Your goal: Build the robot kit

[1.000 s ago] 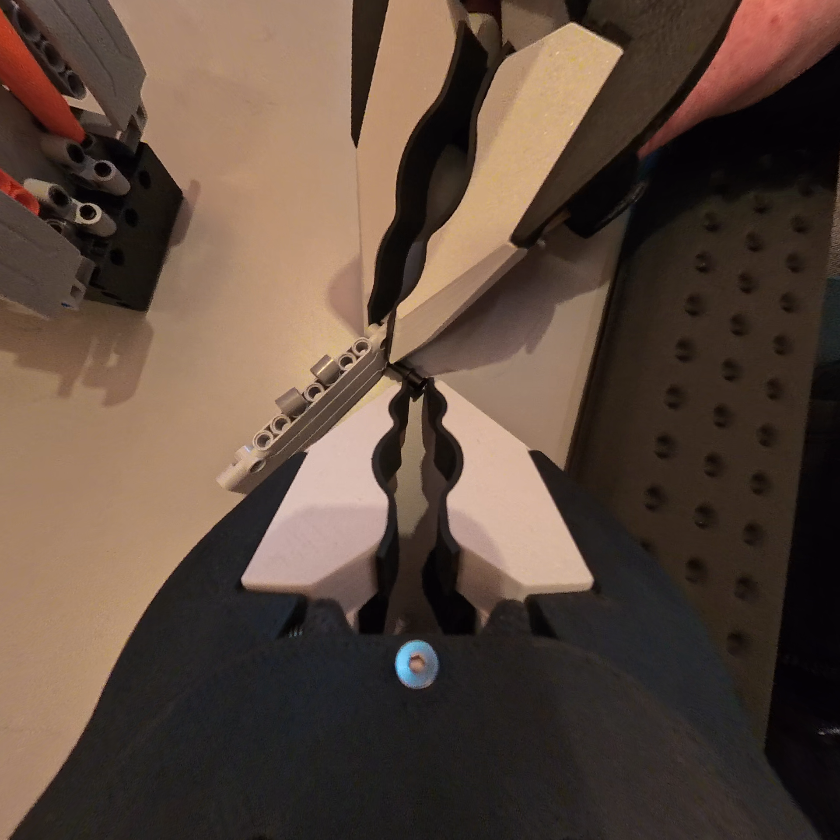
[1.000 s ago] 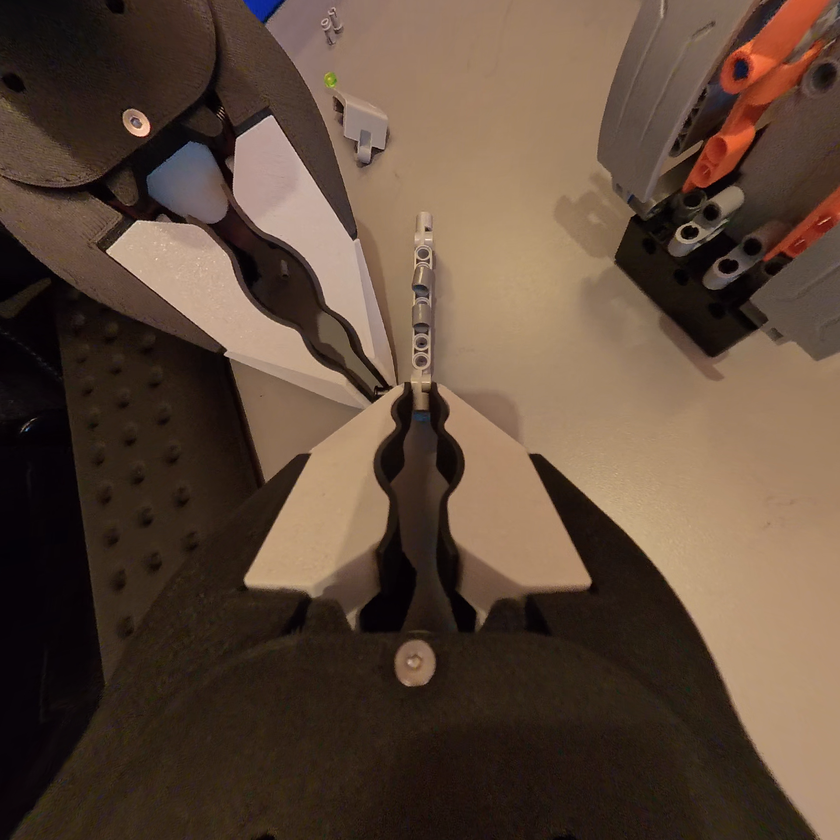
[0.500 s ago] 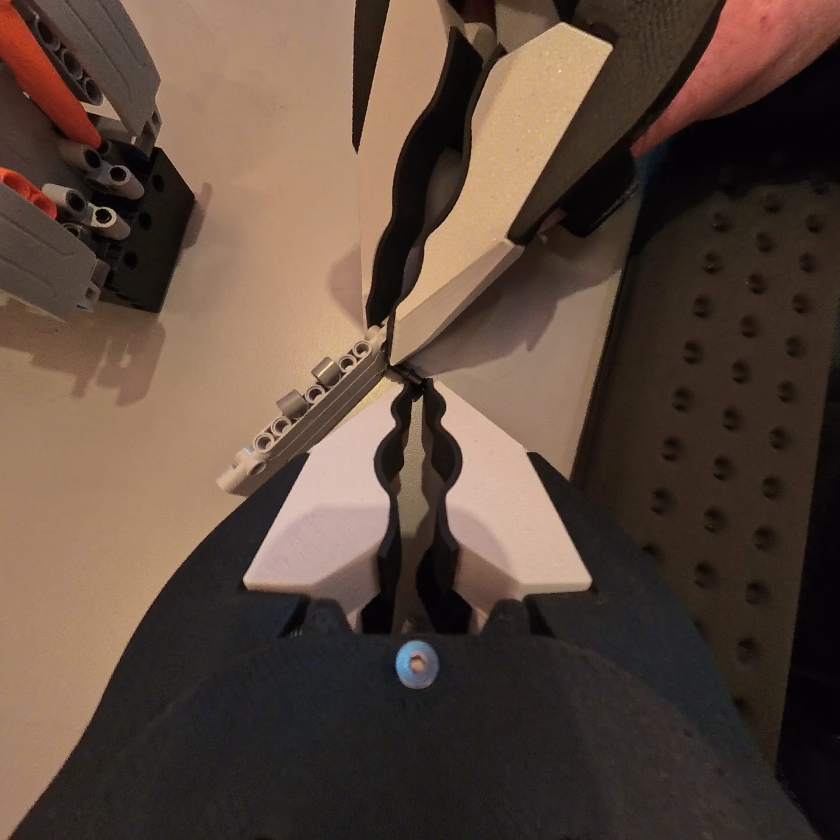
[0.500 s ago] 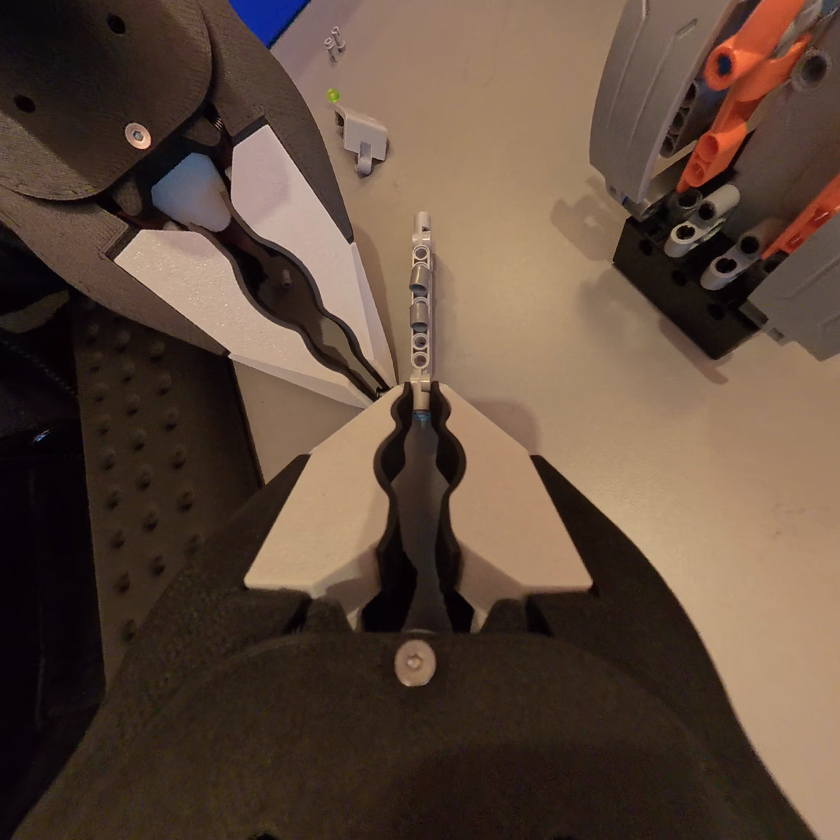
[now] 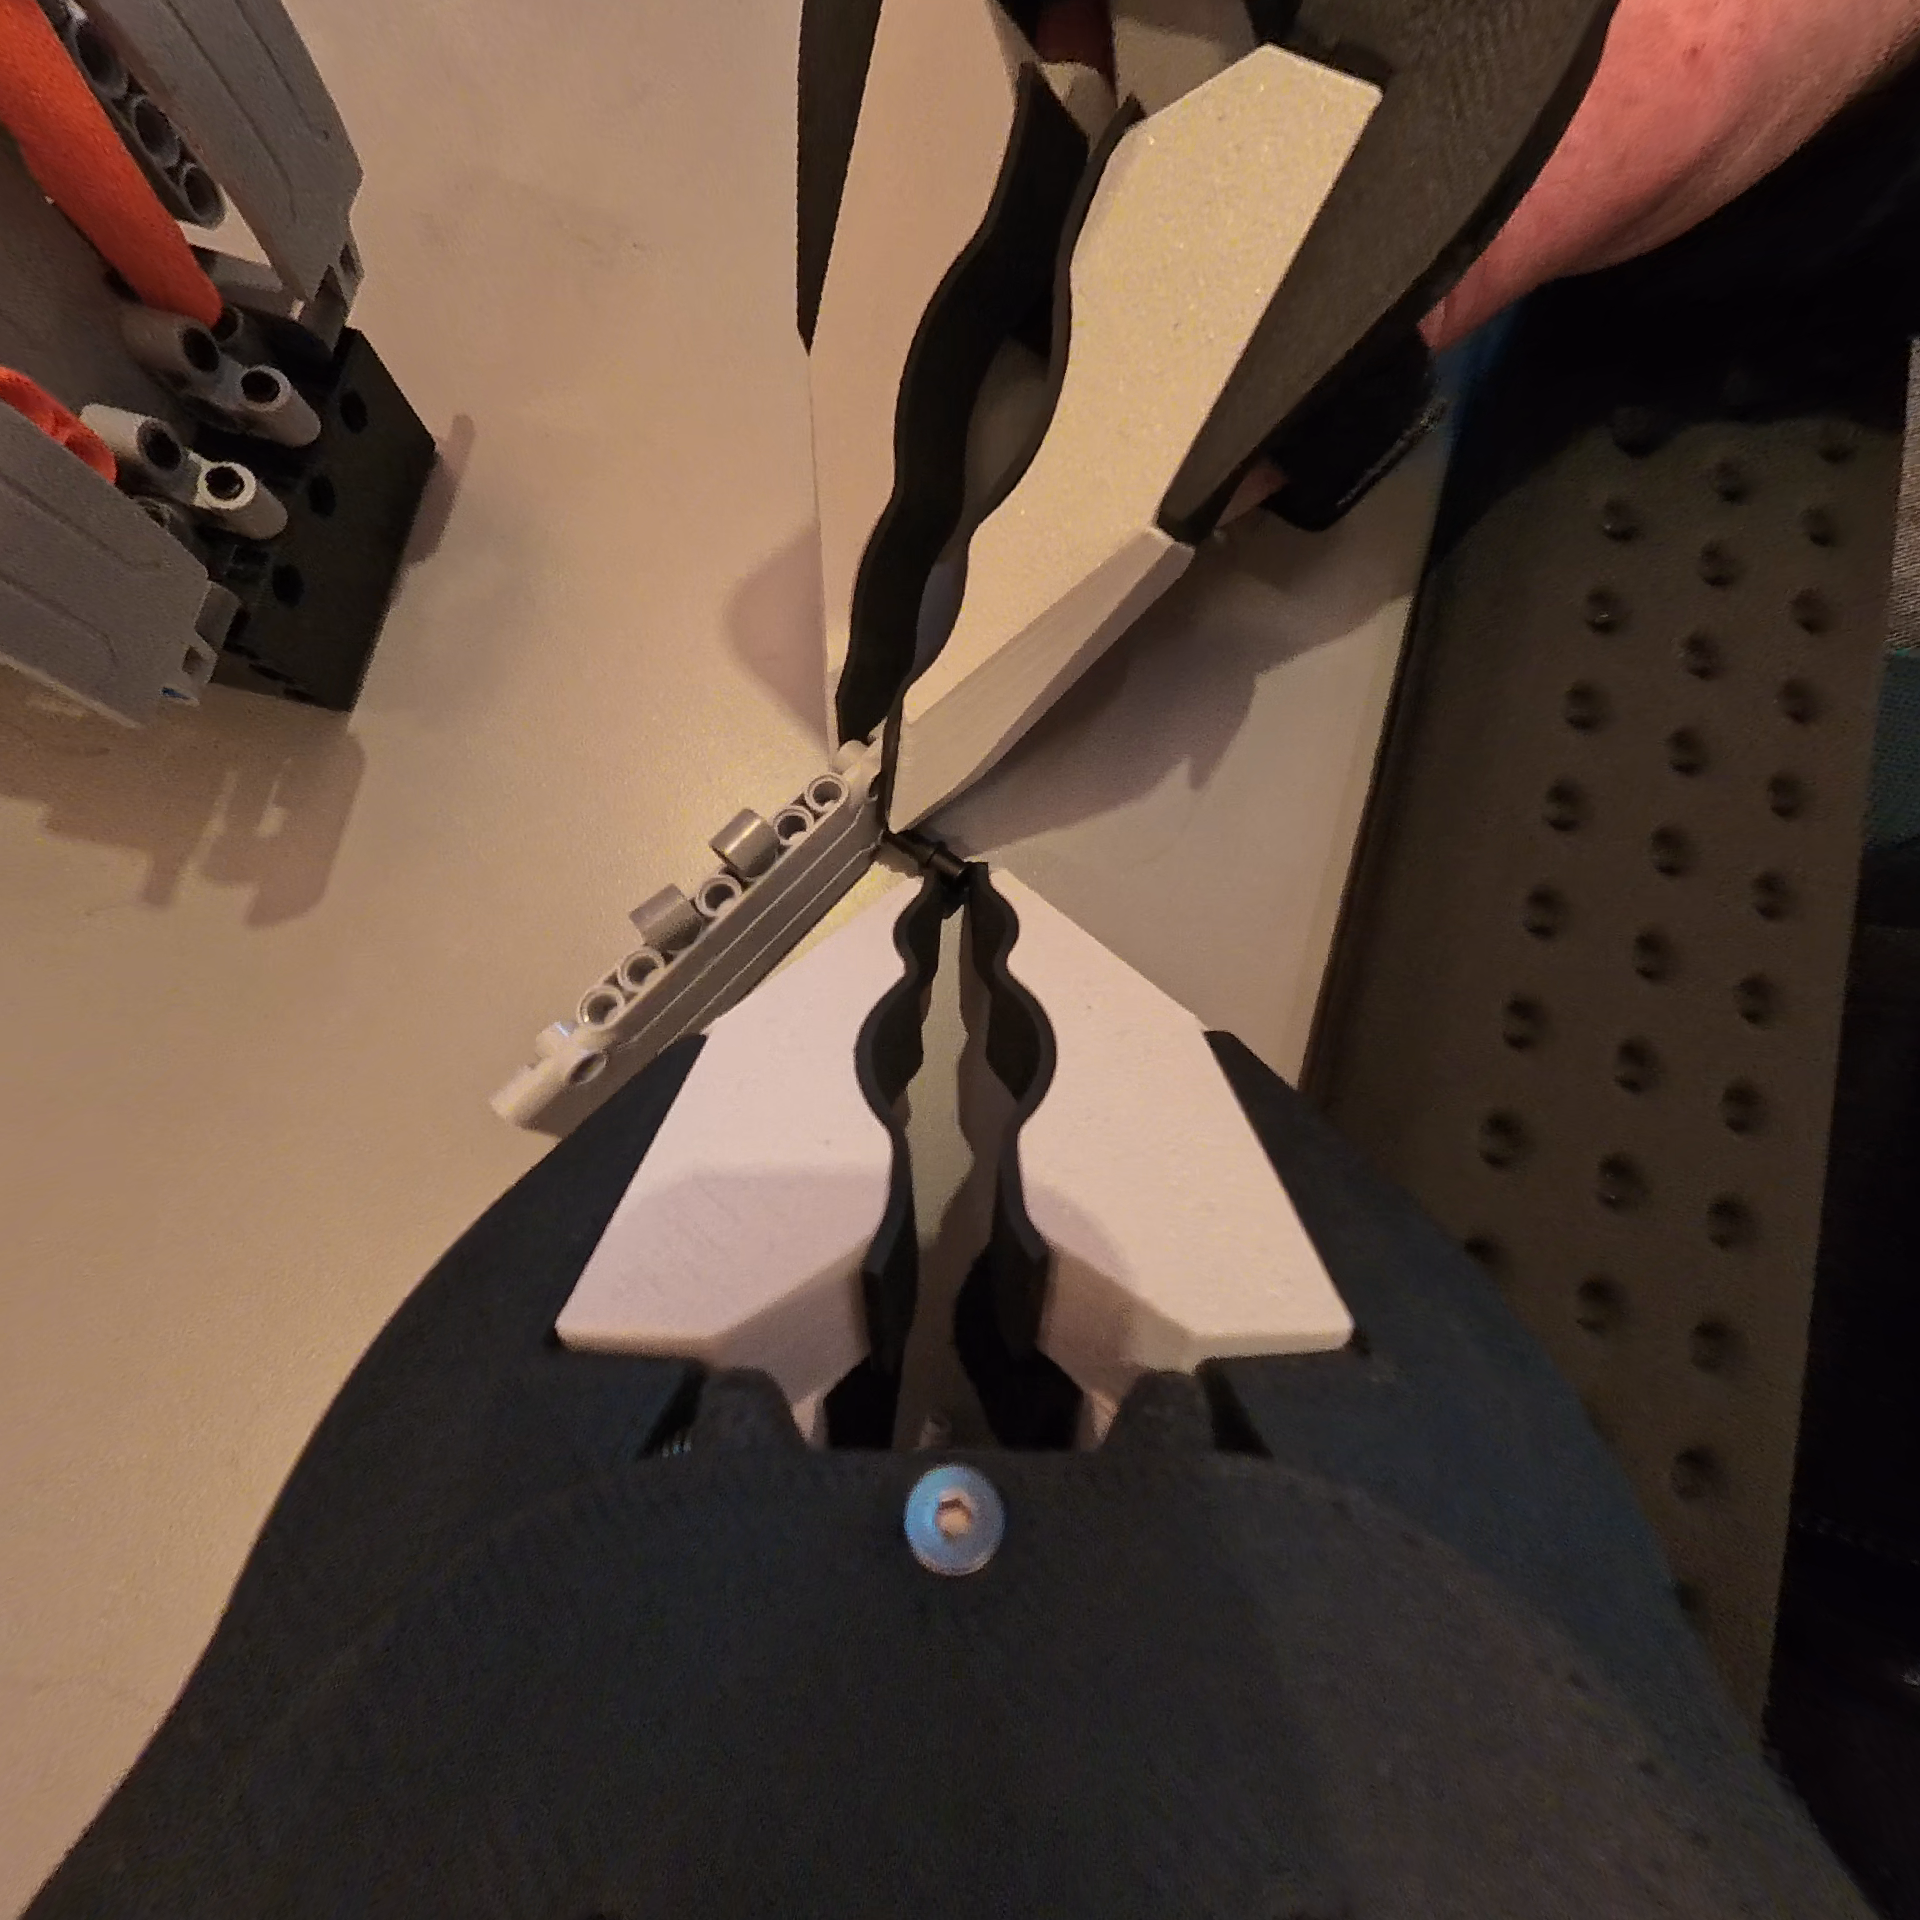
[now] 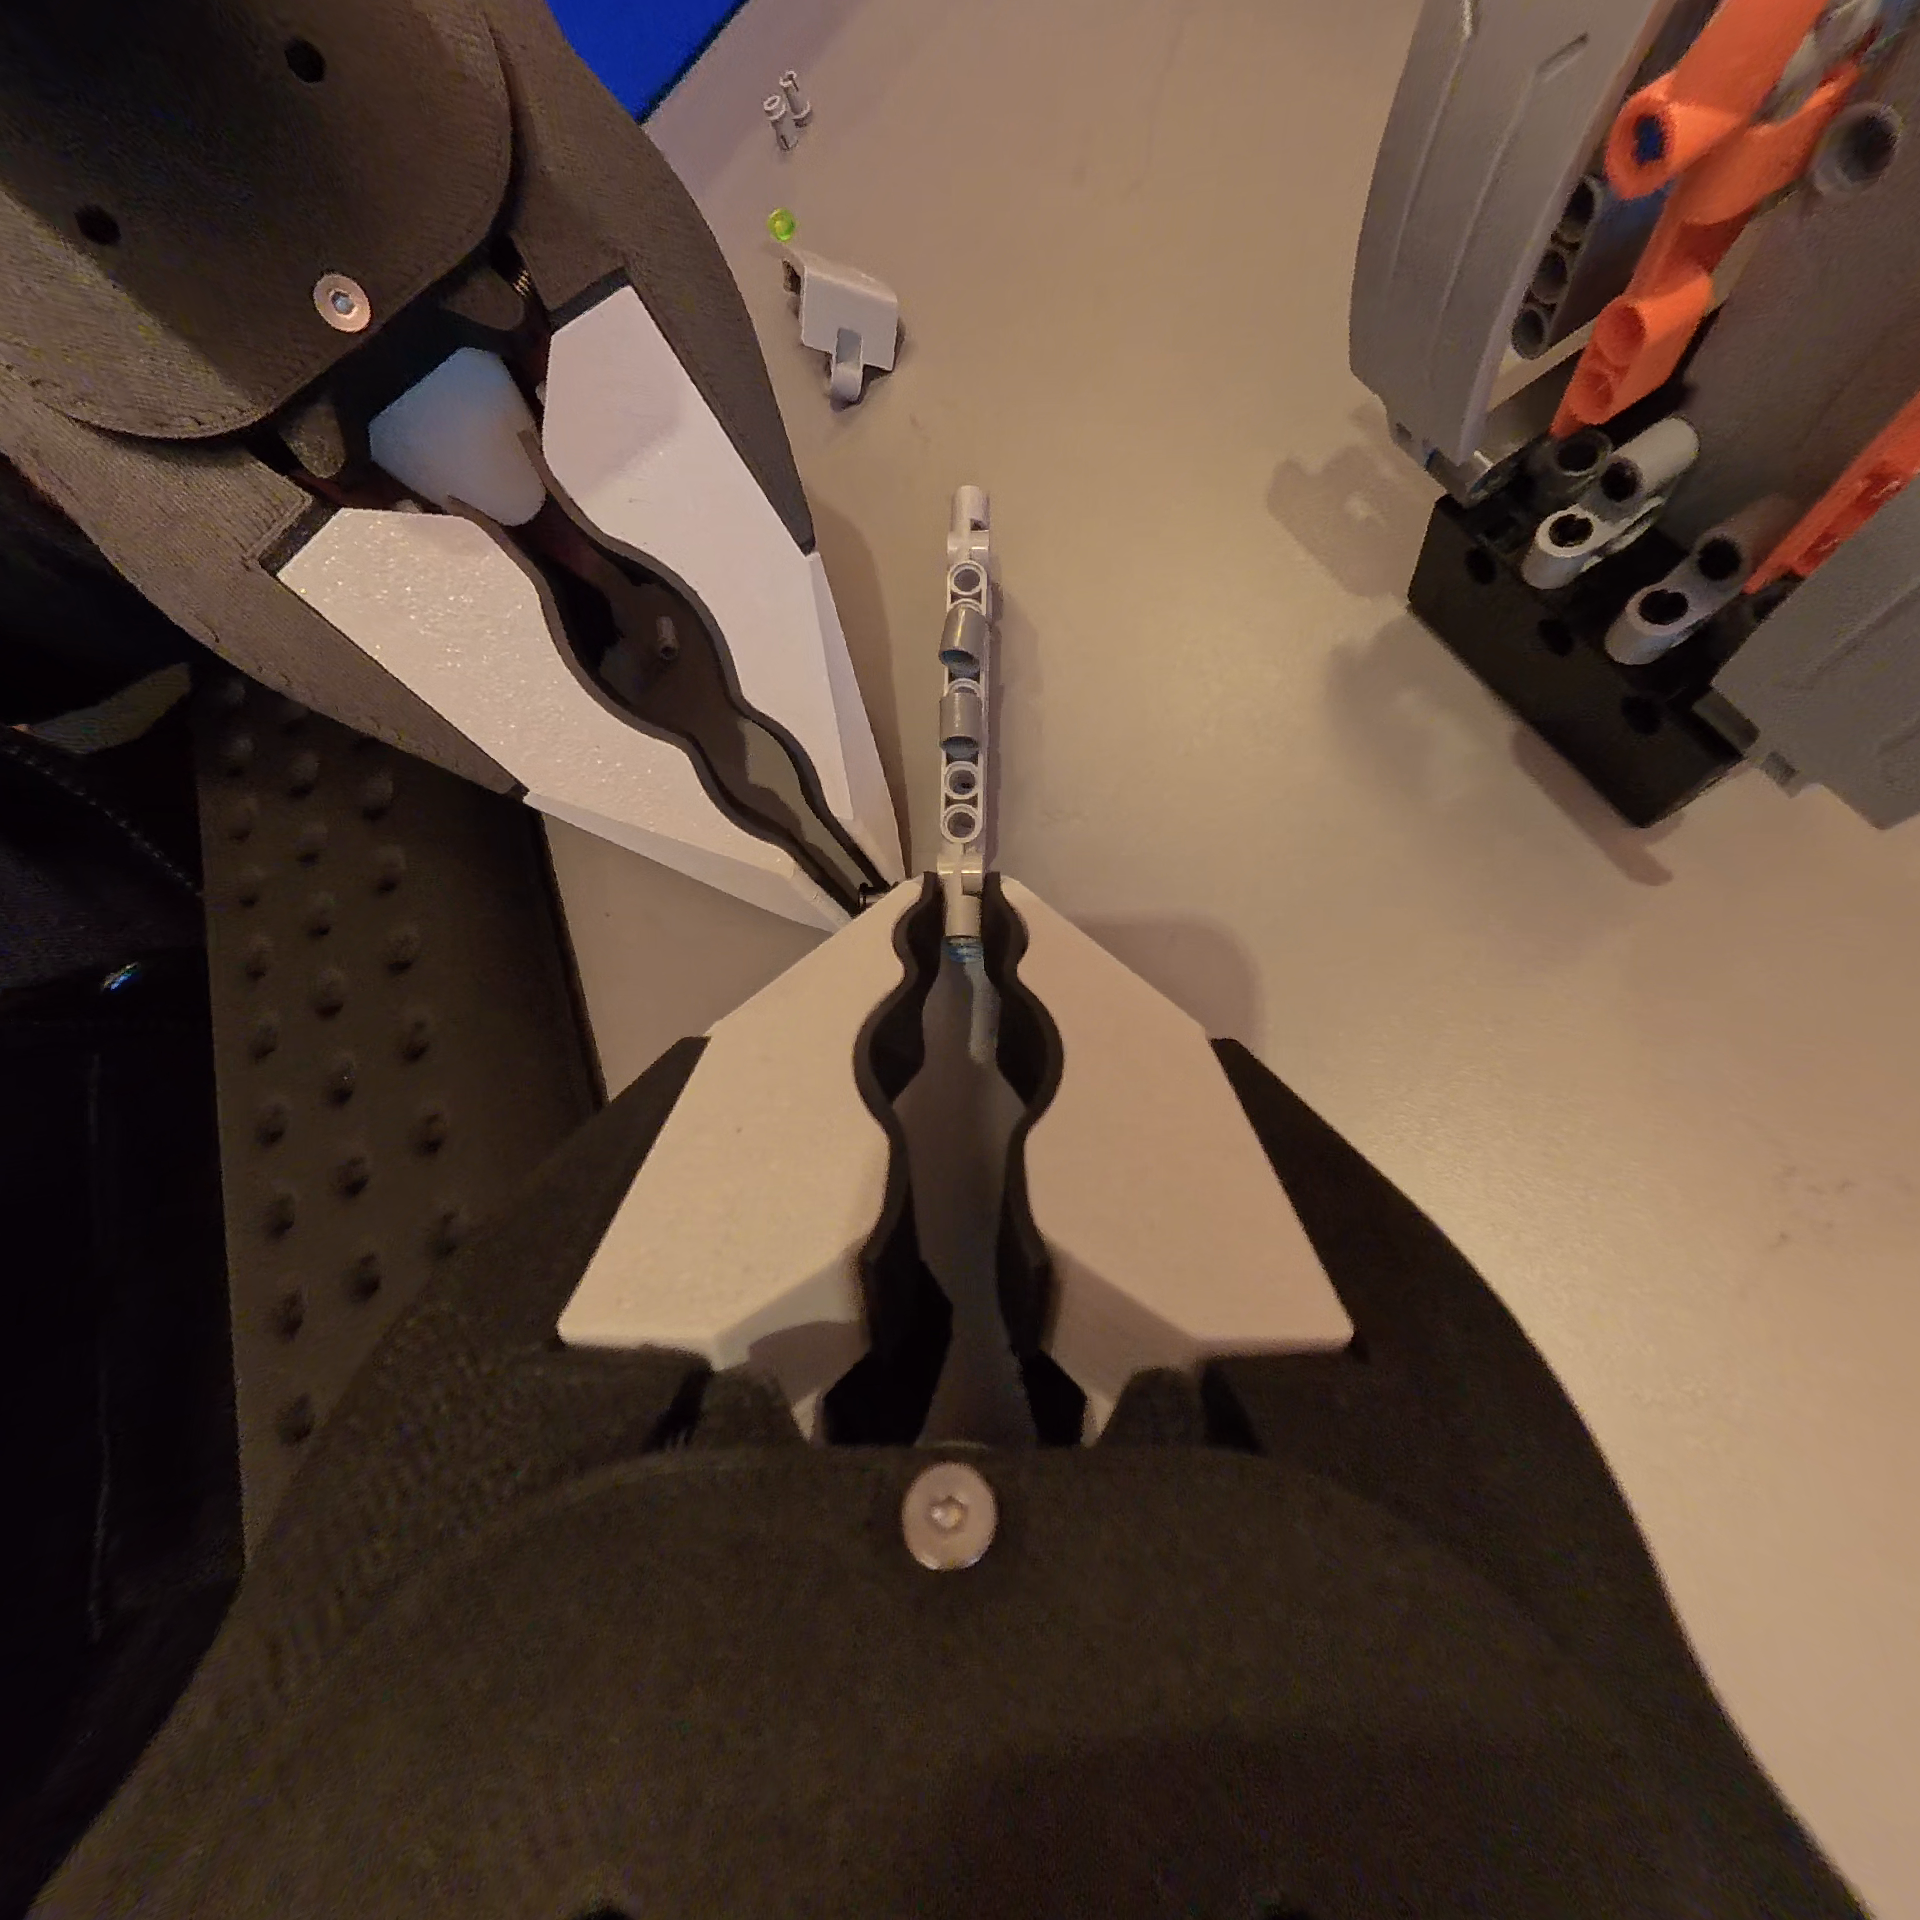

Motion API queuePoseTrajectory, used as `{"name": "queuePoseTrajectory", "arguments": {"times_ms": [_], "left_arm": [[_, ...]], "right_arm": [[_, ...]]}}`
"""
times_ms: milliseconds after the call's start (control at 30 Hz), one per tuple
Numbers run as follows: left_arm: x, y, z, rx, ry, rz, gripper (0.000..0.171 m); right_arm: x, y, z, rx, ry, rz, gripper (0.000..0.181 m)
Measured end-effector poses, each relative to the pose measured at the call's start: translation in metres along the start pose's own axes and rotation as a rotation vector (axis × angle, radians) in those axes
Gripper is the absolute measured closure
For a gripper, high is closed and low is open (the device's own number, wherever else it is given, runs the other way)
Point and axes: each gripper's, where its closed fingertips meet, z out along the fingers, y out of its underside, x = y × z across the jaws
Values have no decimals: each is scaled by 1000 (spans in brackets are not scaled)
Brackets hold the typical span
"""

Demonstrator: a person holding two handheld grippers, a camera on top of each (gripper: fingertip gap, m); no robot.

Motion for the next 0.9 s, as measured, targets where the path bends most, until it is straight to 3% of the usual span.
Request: {"name": "queuePoseTrajectory", "arguments": {"times_ms": [900], "left_arm": [[-3, -1, 1, -5, -25, 1, 170]], "right_arm": [[1, 1, -2, -3, 57, 8, 176]]}}
